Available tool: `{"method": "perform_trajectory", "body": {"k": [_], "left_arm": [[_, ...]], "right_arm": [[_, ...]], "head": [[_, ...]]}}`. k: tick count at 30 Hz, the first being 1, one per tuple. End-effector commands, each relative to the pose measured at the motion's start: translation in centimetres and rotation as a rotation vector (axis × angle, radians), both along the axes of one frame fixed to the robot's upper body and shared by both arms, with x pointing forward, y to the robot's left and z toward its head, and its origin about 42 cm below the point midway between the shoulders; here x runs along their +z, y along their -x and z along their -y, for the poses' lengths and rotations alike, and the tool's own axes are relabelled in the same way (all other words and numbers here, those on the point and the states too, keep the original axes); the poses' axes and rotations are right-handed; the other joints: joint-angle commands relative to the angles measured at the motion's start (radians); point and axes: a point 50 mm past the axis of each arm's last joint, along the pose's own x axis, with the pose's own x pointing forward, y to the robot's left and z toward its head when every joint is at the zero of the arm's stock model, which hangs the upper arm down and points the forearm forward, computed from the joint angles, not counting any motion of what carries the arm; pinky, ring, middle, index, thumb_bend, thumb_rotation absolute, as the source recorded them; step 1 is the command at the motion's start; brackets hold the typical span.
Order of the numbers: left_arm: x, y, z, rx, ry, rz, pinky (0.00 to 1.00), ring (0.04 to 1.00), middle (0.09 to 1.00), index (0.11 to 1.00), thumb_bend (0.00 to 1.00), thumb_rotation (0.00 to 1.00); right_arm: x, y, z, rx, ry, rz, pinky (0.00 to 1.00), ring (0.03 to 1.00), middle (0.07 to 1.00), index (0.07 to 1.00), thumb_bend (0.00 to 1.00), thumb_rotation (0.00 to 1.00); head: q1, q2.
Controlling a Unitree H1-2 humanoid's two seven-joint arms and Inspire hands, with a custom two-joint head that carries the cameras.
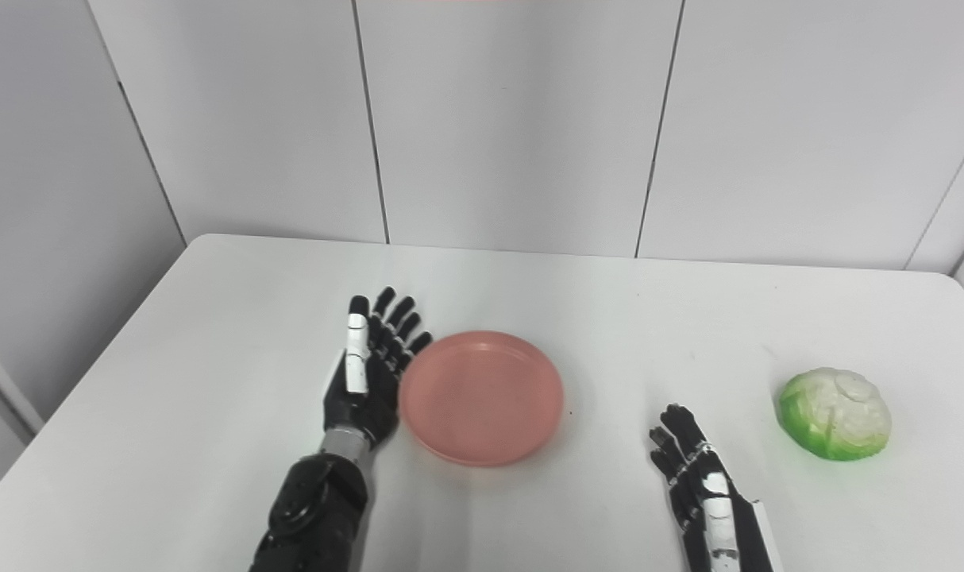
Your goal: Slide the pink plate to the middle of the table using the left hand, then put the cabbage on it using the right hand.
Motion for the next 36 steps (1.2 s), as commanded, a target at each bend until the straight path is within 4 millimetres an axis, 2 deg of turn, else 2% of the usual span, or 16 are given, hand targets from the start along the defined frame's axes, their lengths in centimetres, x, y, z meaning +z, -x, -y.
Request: {"method": "perform_trajectory", "body": {"k": [1, 5, 14, 19, 21, 22, 25, 30, 32, 36], "left_arm": [[-0.7, 0.4, 0.4, -0.035, 0.019, -0.079, 0.91, 0.976, 0.967, 0.978, 0.88, 0.91], [-0.1, 0.6, 0.9, -0.065, 0.030, -0.083, 0.89, 0.968, 0.970, 0.981, 0.87, 0.90], [-0.4, 0.7, -0.1, -0.066, 0.038, -0.078, 0.91, 0.977, 0.970, 0.982, 0.86, 0.89], [-0.6, 0.7, -0.7, -0.056, 0.042, -0.087, 0.96, 0.987, 0.980, 0.981, 0.86, 0.88], [-0.5, 0.7, -0.9, -0.059, 0.037, -0.083, 0.97, 0.990, 0.985, 0.987, 0.85, 0.89], [-0.5, 0.7, -1.0, -0.059, 0.034, -0.083, 0.96, 0.989, 0.984, 0.988, 0.85, 0.89], [-0.6, 0.7, -1.6, -0.058, 0.022, -0.077, 0.96, 0.998, 0.982, 0.981, 0.86, 0.89], [-0.6, 0.2, -2.5, -0.048, 0.009, -0.073, 0.96, 0.987, 0.961, 0.964, 0.85, 0.86], [-0.6, 0.0, -2.7, -0.053, 0.005, -0.074, 0.95, 0.979, 0.955, 0.967, 0.85, 0.86], [-0.7, -0.3, -2.7, -0.072, -0.010, -0.072, 0.95, 0.974, 0.951, 0.967, 0.85, 0.86]], "right_arm": [[-0.2, 1.8, -0.5, -0.011, -0.004, -0.012, 0.93, 0.912, 0.928, 0.883, 0.84, 0.94], [-0.3, 1.5, -1.4, -0.024, -0.005, -0.004, 0.93, 0.905, 0.920, 0.862, 0.84, 0.92], [-0.3, 1.3, -3.5, -0.106, 0.018, 0.018, 0.88, 0.912, 0.944, 0.859, 0.83, 0.90], [-0.2, 1.3, -4.0, -0.100, 0.018, 0.026, 0.91, 0.937, 0.984, 0.924, 0.81, 0.90], [0.0, 1.4, -4.1, -0.104, 0.076, 0.053, 0.91, 0.948, 0.996, 0.959, 0.79, 0.91], [0.1, 1.4, -4.1, -0.106, 0.106, 0.068, 0.91, 0.952, 0.999, 0.983, 0.76, 0.95], [1.6, 1.5, -3.8, -0.171, 0.281, 0.166, 0.88, 0.962, 1.000, 0.988, 0.74, 0.99], [5.0, 1.2, -3.5, -0.239, 0.370, 0.208, 0.86, 0.964, 1.000, 0.989, 0.76, 1.00], [6.7, 0.7, -3.1, -0.272, 0.409, 0.248, 0.82, 0.936, 0.994, 0.981, 0.77, 1.00], [10.7, -0.2, -1.9, -0.310, 0.582, 0.281, 0.79, 0.941, 1.000, 0.994, 0.83, 0.99]], "head": [[-0.017, 0.000], [-0.058, 0.000], [-0.151, 0.002], [-0.167, -0.002], [-0.166, -0.002], [-0.166, -0.002], [-0.170, -0.004], [-0.197, -0.012], [-0.215, -0.017], [-0.252, -0.026]]}}
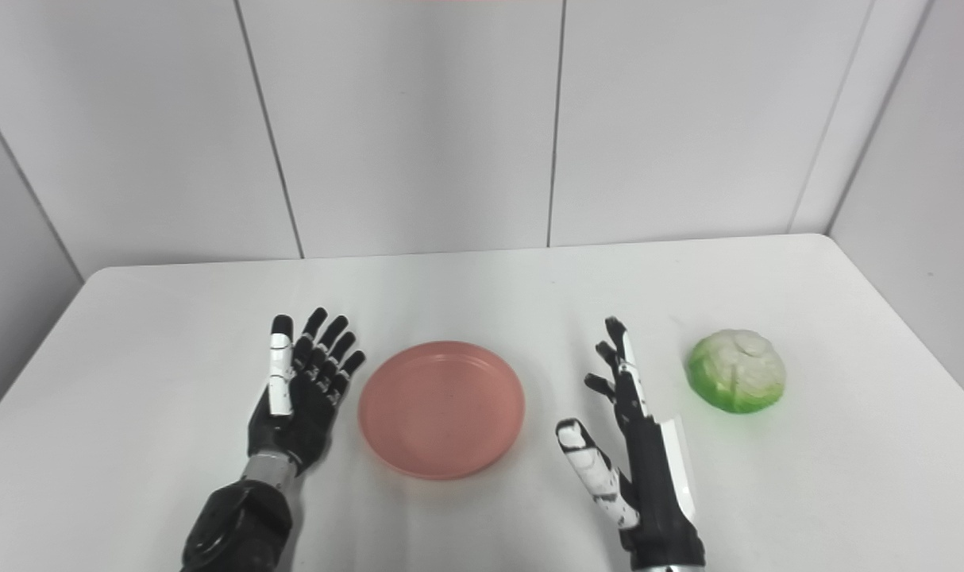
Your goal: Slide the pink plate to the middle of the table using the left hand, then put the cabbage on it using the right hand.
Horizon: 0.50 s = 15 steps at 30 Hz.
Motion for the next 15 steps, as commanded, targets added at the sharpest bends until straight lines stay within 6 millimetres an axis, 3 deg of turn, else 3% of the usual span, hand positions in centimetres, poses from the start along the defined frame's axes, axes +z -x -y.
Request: {"method": "perform_trajectory", "body": {"k": [1, 5, 6, 9, 11, 13, 15], "left_arm": [[-0.8, -0.1, 0.1, -0.011, -0.008, -0.043, 0.94, 0.972, 0.950, 0.966, 0.85, 0.86], [-1.0, -0.3, 0.3, -0.024, -0.004, -0.039, 0.94, 0.972, 0.950, 0.974, 0.85, 0.85], [-1.0, -0.4, 0.4, -0.028, -0.002, -0.040, 0.94, 0.972, 0.950, 0.974, 0.85, 0.85], [-1.2, -0.5, 0.5, -0.038, -0.001, -0.042, 0.93, 0.971, 0.945, 0.975, 0.86, 0.83], [-1.3, -0.5, 0.5, -0.043, 0.000, -0.040, 0.93, 0.971, 0.943, 0.982, 0.86, 0.83], [-1.3, -0.4, 0.5, -0.043, 0.001, -0.039, 0.97, 0.984, 0.950, 0.989, 0.85, 0.84], [-1.3, -0.4, 0.5, -0.041, -0.001, -0.040, 0.97, 0.986, 0.950, 0.989, 0.85, 0.84]], "right_arm": [[3.4, -0.5, 0.5, -0.036, 0.108, 0.041, 0.79, 0.936, 1.000, 0.997, 0.83, 0.97], [7.0, -1.9, 2.5, -0.093, 0.367, 0.025, 0.79, 0.960, 1.000, 0.998, 0.84, 0.61], [7.7, -2.3, 3.1, -0.111, 0.455, 0.021, 0.79, 0.963, 1.000, 0.999, 0.84, 0.60], [9.7, -3.6, 5.0, -0.137, 0.633, -0.009, 0.79, 0.994, 1.000, 0.992, 0.87, 0.43], [10.7, -4.6, 6.1, -0.144, 0.720, -0.052, 0.74, 0.986, 1.000, 0.993, 0.88, 0.39], [11.7, -5.6, 7.4, -0.146, 0.820, -0.115, 0.66, 0.939, 0.989, 0.993, 0.97, 0.42], [12.6, -6.6, 8.4, -0.138, 0.909, -0.188, 0.66, 0.936, 0.991, 0.994, 0.99, 0.43]], "head": [[-0.015, -0.005], [-0.028, -0.009], [-0.030, -0.008], [-0.031, -0.009], [-0.028, -0.010], [-0.024, -0.010], [-0.023, -0.010]]}}
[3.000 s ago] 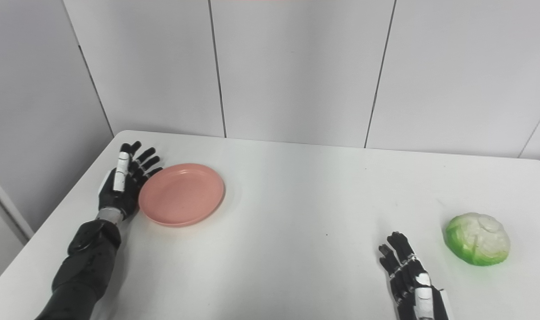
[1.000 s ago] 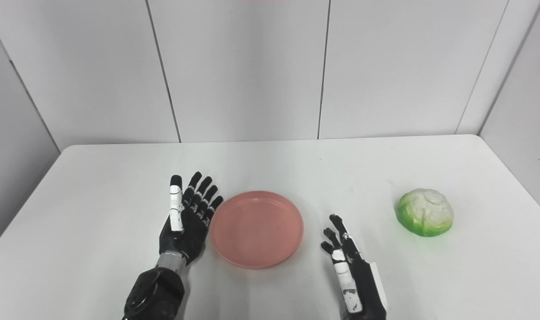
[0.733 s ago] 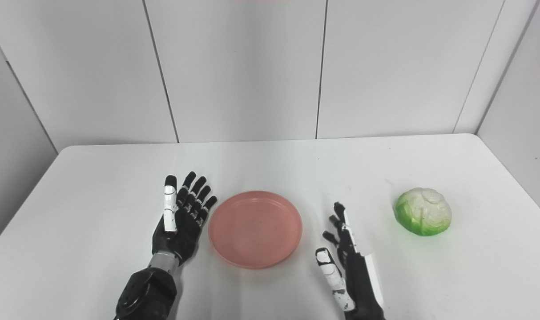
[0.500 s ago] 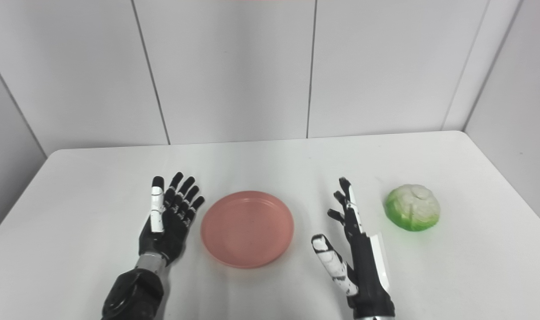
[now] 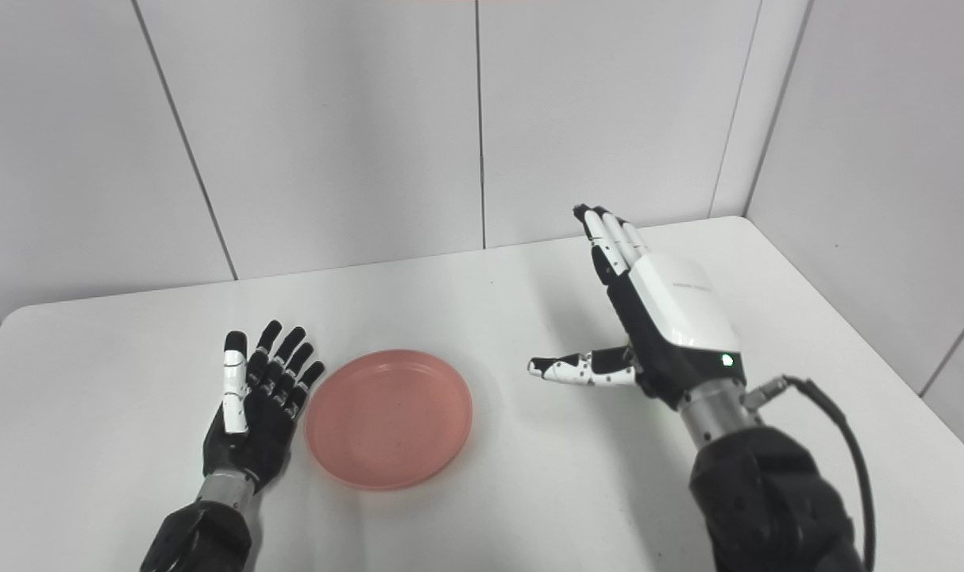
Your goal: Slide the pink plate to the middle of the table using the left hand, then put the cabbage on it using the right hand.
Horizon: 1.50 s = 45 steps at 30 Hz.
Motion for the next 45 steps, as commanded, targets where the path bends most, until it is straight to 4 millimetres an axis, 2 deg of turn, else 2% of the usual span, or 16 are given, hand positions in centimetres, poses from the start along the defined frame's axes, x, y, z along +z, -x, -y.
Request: {"method": "perform_trajectory", "body": {"k": [1, 5, 8, 9, 13, 17, 22, 29, 33, 45], "left_arm": [[-1.0, 0.2, -0.1, 0.001, -0.016, -0.053, 0.96, 0.986, 0.951, 0.991, 0.85, 0.85], [-1.1, 0.2, -0.2, 0.000, -0.028, -0.049, 0.94, 0.988, 0.954, 0.997, 0.85, 0.86], [-1.0, 0.2, -0.3, -0.004, -0.024, -0.049, 0.95, 0.984, 0.956, 1.000, 0.85, 0.85], [-1.0, 0.1, -0.3, -0.005, -0.027, -0.048, 0.95, 0.985, 0.958, 1.000, 0.85, 0.86], [-0.9, 0.0, -0.3, -0.009, -0.029, -0.051, 0.94, 0.984, 0.960, 1.000, 0.85, 0.86], [-0.9, -0.1, -0.2, -0.008, -0.021, -0.057, 0.95, 0.982, 0.959, 0.998, 0.85, 0.85], [-0.9, 0.1, 0.1, -0.015, -0.022, -0.056, 0.95, 0.985, 0.965, 0.999, 0.87, 0.84], [-1.1, 0.3, 0.1, -0.013, -0.036, -0.059, 0.94, 0.983, 0.971, 1.000, 0.86, 0.85], [-1.3, 0.5, -0.1, -0.005, -0.026, -0.066, 0.95, 0.983, 0.974, 1.000, 0.86, 0.84], [-1.6, 0.7, -0.4, -0.008, -0.019, -0.069, 0.96, 0.990, 0.983, 1.000, 0.86, 0.83]], "right_arm": [[2.4, -1.1, 1.0, -0.027, 0.082, -0.022, 0.67, 0.942, 0.996, 0.992, 1.00, 0.44], [3.3, -3.4, 2.1, -0.041, 0.153, -0.155, 0.72, 0.950, 0.995, 0.978, 1.00, 0.43], [3.4, -5.3, 2.5, -0.065, 0.231, -0.232, 0.78, 0.960, 0.988, 0.963, 1.00, 0.43], [3.3, -5.9, 2.6, -0.074, 0.260, -0.250, 0.83, 0.973, 0.992, 0.958, 1.00, 0.44], [3.2, -7.8, 3.0, -0.102, 0.320, -0.304, 0.88, 0.983, 0.993, 0.947, 1.00, 0.45], [3.3, -9.7, 3.7, -0.138, 0.363, -0.379, 0.82, 0.969, 0.994, 0.940, 1.00, 0.44], [3.0, -11.5, 4.3, -0.152, 0.421, -0.453, 0.69, 0.908, 0.965, 0.920, 1.00, 0.43], [2.4, -13.2, 5.0, -0.197, 0.482, -0.492, 0.66, 0.893, 0.956, 0.912, 1.00, 0.41], [2.1, -13.7, 5.5, -0.218, 0.519, -0.506, 0.63, 0.860, 0.943, 0.914, 1.00, 0.44], [1.2, -14.0, 6.5, -0.257, 0.519, -0.552, 0.69, 0.897, 0.943, 0.914, 1.00, 0.46]], "head": [[0.002, -0.001], [0.006, -0.003], [0.005, -0.003], [0.004, -0.004], [0.004, -0.005], [0.003, -0.004], [0.005, 0.000], [0.011, 0.006], [0.011, 0.007], [0.005, 0.011]]}}
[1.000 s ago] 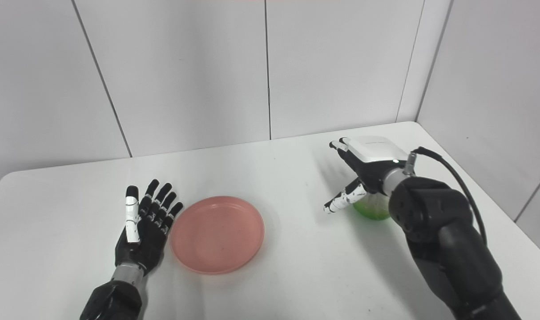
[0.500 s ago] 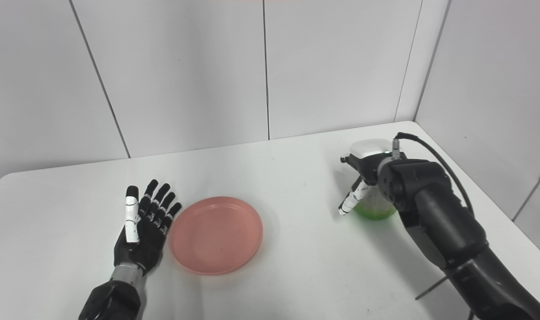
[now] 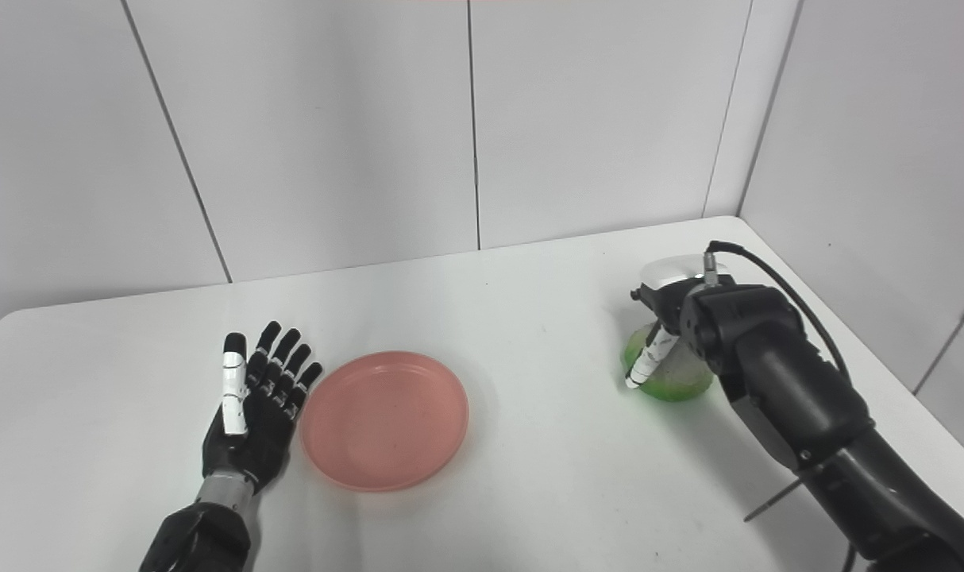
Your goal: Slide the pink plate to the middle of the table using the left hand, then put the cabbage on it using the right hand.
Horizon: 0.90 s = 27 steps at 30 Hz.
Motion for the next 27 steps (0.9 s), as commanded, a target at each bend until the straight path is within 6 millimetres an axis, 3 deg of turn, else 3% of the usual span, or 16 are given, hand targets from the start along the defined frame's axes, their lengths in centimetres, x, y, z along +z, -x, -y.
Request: {"method": "perform_trajectory", "body": {"k": [1, 10, 15, 22, 27], "left_arm": [[-1.6, 0.7, -0.3, -0.004, -0.013, -0.076, 0.95, 0.990, 0.985, 1.000, 0.86, 0.83], [-1.7, 0.7, -0.5, 0.001, -0.015, -0.089, 0.97, 0.988, 0.977, 0.979, 0.85, 0.83], [-1.7, 0.6, -0.4, -0.001, 0.000, -0.094, 0.98, 0.986, 0.972, 0.981, 0.86, 0.80], [-1.7, 0.7, -0.4, -0.005, -0.006, -0.105, 0.96, 0.993, 0.982, 0.993, 0.87, 0.83], [-1.7, 0.8, -0.4, 0.000, -0.011, -0.107, 0.94, 0.989, 0.980, 0.995, 0.88, 0.82]], "right_arm": [[3.0, -0.6, 0.6, -0.018, 0.033, 0.080, 0.70, 0.907, 0.947, 0.918, 1.00, 0.47], [2.7, -0.6, 1.5, -0.031, 0.060, 0.056, 0.67, 0.892, 0.932, 0.912, 1.00, 0.48], [2.3, -0.5, 1.8, -0.037, 0.063, 0.034, 0.56, 0.766, 0.884, 0.901, 1.00, 0.47], [1.7, -0.2, 2.0, -0.031, 0.084, 0.001, 0.68, 0.898, 0.953, 0.892, 1.00, 0.53], [1.1, -0.3, 2.0, -0.021, 0.069, -0.017, 0.65, 0.857, 0.932, 0.894, 1.00, 0.57]], "head": [[0.001, -0.001], [-0.003, 0.001], [-0.003, 0.001], [-0.001, 0.006], [0.001, 0.008]]}}
